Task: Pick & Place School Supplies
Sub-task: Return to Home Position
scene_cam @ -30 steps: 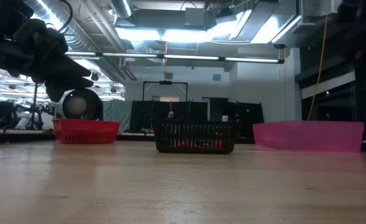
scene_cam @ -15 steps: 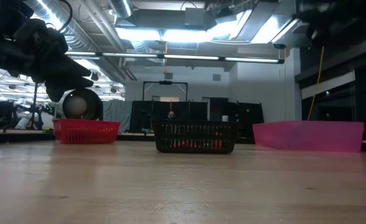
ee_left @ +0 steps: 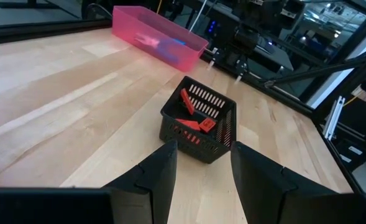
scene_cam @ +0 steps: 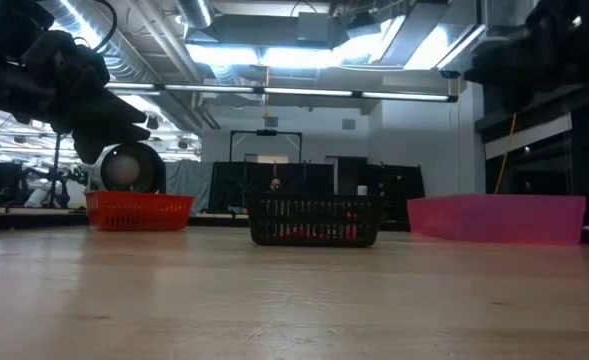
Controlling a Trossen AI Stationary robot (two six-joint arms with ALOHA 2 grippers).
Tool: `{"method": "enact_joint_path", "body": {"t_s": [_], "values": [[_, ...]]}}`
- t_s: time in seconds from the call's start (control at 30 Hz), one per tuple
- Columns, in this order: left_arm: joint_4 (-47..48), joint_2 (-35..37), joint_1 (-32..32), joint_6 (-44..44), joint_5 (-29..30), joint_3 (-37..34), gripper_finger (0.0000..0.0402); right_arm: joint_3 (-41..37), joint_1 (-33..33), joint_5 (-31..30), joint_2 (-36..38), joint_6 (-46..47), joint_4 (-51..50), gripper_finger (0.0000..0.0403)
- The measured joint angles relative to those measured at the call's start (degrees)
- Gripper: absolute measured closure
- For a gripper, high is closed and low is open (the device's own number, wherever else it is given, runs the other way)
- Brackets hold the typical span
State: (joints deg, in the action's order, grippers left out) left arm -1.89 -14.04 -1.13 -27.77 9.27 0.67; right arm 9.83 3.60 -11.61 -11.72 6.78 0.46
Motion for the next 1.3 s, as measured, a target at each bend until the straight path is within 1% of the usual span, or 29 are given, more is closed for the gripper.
{"method": "enact_joint_path", "body": {"t_s": [0.1,0.2,0.3,0.37,0.43,0.6,0.7,0.87,1.3], "values": [[0.00,0.00,0.00,0.00,0.01,0.00,0.0254,0.15,0.00,-0.91,5.94,-0.87,-5.52,0.0241],[-0.01,0.00,0.00,0.00,0.01,0.00,0.0254,0.16,0.00,-0.58,11.79,-1.05,-11.36,0.0241],[-0.11,0.01,0.00,0.00,0.02,0.00,0.0254,0.24,0.02,1.21,11.73,-1.22,-13.85,0.0241],[-0.02,-0.04,0.00,-0.01,0.02,-0.02,0.0254,0.10,0.04,1.98,11.78,-1.49,-12.41,0.0241],[-0.04,-0.04,0.00,0.00,0.03,-0.02,0.0254,-0.41,0.02,2.04,11.76,-1.72,-13.40,0.0241],[-0.02,-0.04,0.00,0.00,0.03,-0.02,0.0254,-0.35,0.00,4.87,11.74,-4.13,-13.90,0.0241],[-0.02,-0.04,0.00,-0.01,0.01,-0.02,0.0254,-0.37,0.02,6.00,11.72,-2.89,-13.19,0.0241],[-0.02,-0.04,0.00,-0.01,0.02,-0.02,0.0254,-0.37,0.02,2.33,11.28,-1.43,-12.52,0.0241],[-0.02,-0.04,0.00,0.00,0.01,-0.02,0.0254,-0.37,0.02,1.96,11.28,-1.48,-12.65,0.0241]]}}
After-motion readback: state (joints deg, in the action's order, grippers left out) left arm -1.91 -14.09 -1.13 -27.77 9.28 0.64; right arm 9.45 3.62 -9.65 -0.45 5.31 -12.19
